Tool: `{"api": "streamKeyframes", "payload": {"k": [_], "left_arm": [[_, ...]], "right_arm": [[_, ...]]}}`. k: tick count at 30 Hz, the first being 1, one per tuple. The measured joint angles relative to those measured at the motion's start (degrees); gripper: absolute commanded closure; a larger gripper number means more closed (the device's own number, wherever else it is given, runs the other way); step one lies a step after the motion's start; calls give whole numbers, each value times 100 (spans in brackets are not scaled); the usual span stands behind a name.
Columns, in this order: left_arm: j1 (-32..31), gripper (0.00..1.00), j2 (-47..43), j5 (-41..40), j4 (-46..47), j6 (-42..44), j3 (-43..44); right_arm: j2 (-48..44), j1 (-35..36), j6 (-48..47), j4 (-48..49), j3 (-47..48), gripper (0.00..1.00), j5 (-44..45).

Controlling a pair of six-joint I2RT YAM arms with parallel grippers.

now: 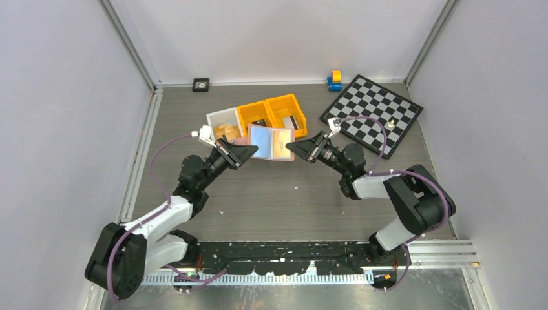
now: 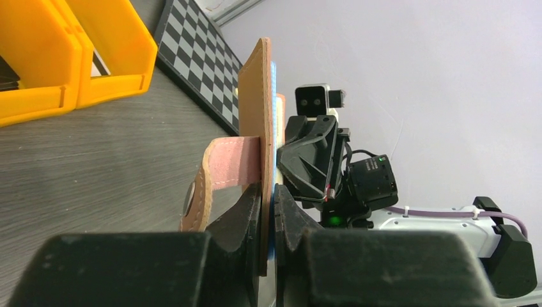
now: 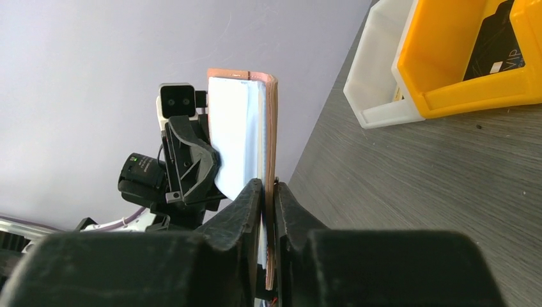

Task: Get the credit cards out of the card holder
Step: Remove the credit card from the card holder.

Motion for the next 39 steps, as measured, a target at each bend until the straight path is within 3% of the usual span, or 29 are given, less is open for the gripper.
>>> {"api": "streamKeyframes", "payload": {"k": [3, 4, 6, 7, 8, 11, 12, 14, 18, 21, 25, 27, 32, 39], "left_arm": [[0, 100, -24, -37, -105, 37, 0], [0, 93, -33, -52, -144, 50, 0], [0, 68, -103, -142, -354, 125, 0], [-2, 62, -179, -254, -564, 179, 4], [-2, 56, -289, -415, -868, 247, 22], [7, 25, -610, -1012, -1921, 494, 219], [15, 17, -704, -1189, -2208, 608, 304], [26, 12, -870, -1508, -2653, 774, 448], [26, 18, -1196, -1930, -3202, 946, 560], [26, 33, -1327, -1873, -3211, 1073, 553], [24, 58, -1036, -1123, -2402, 1097, 535], [22, 64, -673, -579, -2114, 1082, 614], [-13, 63, 273, 518, -1655, 990, 949], [-15, 59, 828, 1257, -1198, 728, 1032]], "right_arm": [[0, 0, 13, 42, -22, 97, -4], [0, 0, 15, 44, -22, 99, -4], [0, -4, 26, 48, -22, 99, -13], [0, -9, 26, 35, -22, 99, -20], [0, -11, 24, 9, -22, 99, -22], [-7, -33, -33, -208, -22, 100, 11], [-22, -39, -57, -304, -22, 100, 31], [-105, -50, -164, -625, -22, 99, 107], [-428, -50, -487, -1349, -22, 100, 293], [-680, -50, -717, -1777, -22, 99, 422], [-741, -63, -844, -1987, -17, 100, 461], [-739, -63, -846, -2044, -17, 100, 457], [-730, -61, -793, -1912, -17, 100, 389], [-516, 42, -564, -1327, -2, 99, 153]]}}
